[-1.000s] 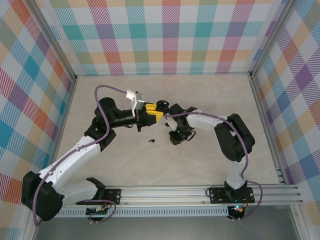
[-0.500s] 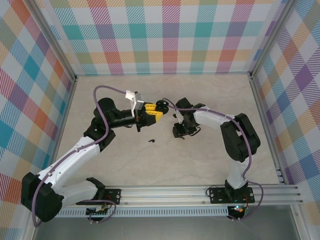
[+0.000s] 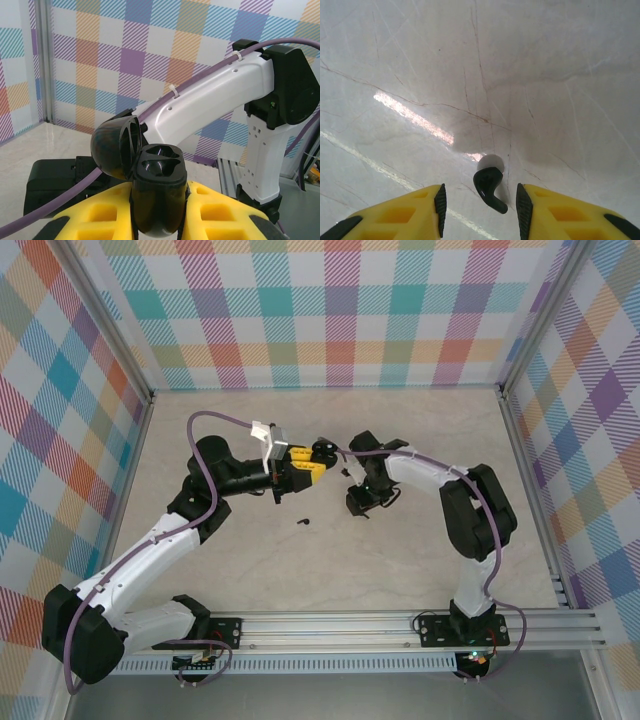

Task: Insert wireless bluetooth earbuds into charging case

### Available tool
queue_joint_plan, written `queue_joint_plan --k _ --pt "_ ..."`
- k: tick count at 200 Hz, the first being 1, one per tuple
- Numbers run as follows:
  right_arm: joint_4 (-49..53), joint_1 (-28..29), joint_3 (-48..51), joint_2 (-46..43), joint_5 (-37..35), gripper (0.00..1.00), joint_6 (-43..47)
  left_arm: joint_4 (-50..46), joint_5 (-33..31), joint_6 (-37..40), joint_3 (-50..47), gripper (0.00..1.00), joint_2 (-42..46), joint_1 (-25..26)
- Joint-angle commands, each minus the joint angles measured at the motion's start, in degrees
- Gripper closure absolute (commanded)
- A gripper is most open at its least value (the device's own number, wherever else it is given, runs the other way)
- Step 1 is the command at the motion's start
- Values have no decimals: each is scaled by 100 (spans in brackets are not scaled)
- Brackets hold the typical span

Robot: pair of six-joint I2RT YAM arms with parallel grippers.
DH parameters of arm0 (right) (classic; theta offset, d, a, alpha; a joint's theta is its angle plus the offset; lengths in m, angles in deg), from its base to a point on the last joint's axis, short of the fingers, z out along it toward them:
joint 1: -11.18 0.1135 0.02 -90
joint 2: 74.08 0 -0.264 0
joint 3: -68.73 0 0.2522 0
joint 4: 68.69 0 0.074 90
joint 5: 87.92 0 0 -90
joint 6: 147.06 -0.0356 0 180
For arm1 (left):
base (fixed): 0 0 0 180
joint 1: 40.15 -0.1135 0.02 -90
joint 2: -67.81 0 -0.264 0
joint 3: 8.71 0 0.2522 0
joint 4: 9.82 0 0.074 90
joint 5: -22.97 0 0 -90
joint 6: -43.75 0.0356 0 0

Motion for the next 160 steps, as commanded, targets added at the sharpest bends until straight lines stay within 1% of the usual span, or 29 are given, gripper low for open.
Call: queue_joint_plan --k 1,57,68,160 --pt "338 19 -257 235 91 57 490 139 16 9 -34 83 115 -42" --pt "547 35 -551 548 15 59 677 140 6 4 -33 83 126 -42" --pt "584 47 -573 598 -4 61 688 136 9 7 -35 83 120 -42" --pt "693 95 -648 814 -239 66 744 139 14 10 -5 83 100 -42"
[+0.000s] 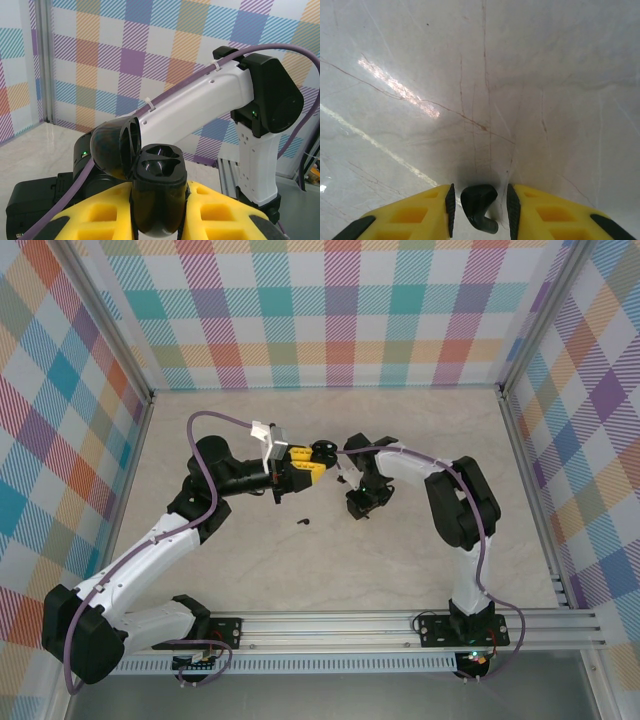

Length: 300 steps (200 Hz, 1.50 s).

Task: Insert wireless bluetooth earbuds into charging case

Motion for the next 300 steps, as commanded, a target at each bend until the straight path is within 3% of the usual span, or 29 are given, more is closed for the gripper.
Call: queue_joint_plan --k 1,94,165,221,269,300 --pt "150 57 -150 152 -106 66 88 135 17 10 2 83 104 -42" --pt "94 120 -136 170 -350 78 -240 143 12 11 -19 83 112 -42" --pt "-290 -164 -126 -144 146 82 -1134 120 23 20 -39 83 117 -42" --pt "-273 -340 -162 -36 -104 80 -1636 133 14 19 -49 83 122 -42" --pt "-108 -346 -220 126 -141 68 -1509 126 11 20 -54 83 131 -42" --pt "8 -346 -250 143 -220 66 -1333 130 3 20 -45 83 124 -42"
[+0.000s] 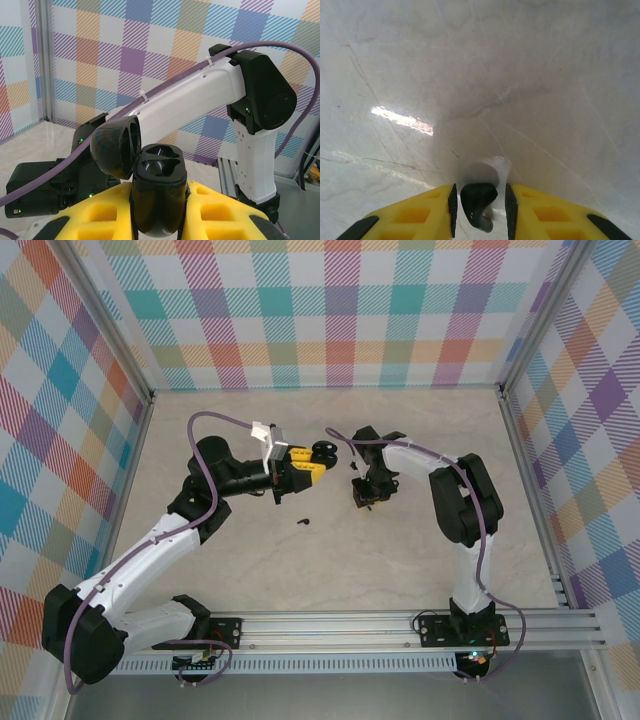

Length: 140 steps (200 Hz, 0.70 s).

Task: Insert wireless bluetooth earbuds into charging case

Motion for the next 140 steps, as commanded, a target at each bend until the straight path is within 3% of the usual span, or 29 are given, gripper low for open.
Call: queue_joint_plan --k 1,140 --pt "241 23 -148 87 -70 66 165 128 2 19 -19 83 118 -42" --pt "194 231 -407 410 -363 65 452 132 6 28 -2 83 88 -42"
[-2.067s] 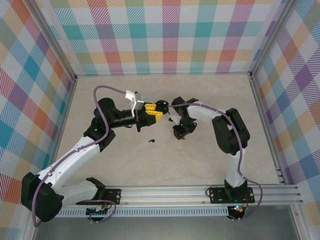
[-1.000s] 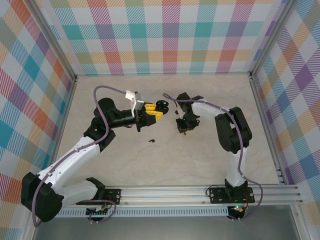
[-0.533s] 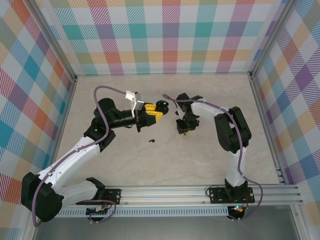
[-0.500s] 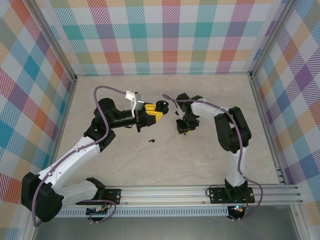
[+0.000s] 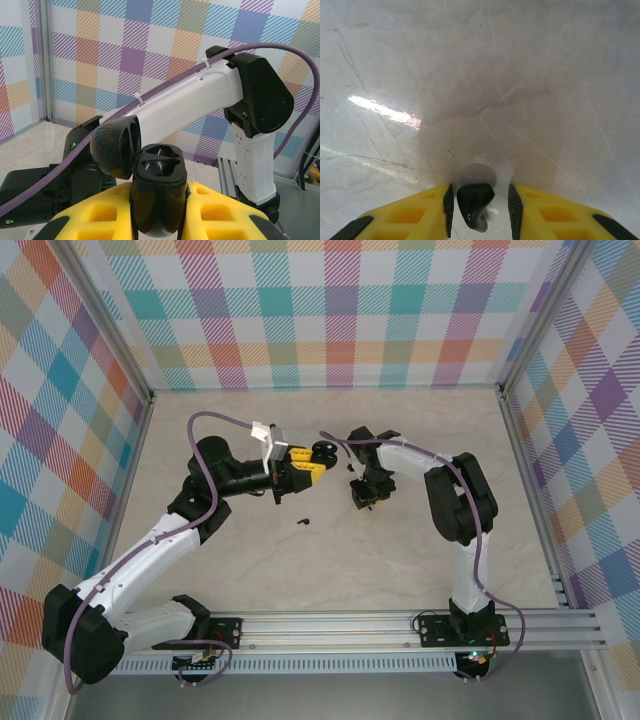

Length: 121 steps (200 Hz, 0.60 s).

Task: Insert wireless bluetooth earbuds into charging case

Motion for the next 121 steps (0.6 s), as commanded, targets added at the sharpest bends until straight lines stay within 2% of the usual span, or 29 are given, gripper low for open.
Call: queue_joint_plan --k 1,79,121 --pt "-105 73 -127 217 -4 65 140 127 -1 28 -3 83 88 -42" --pt "-117 100 -235 289 17 69 142 167 21 20 -6 83 53 -42" --pt "-79 107 -202 286 -26 76 46 168 21 19 -9 83 70 -42"
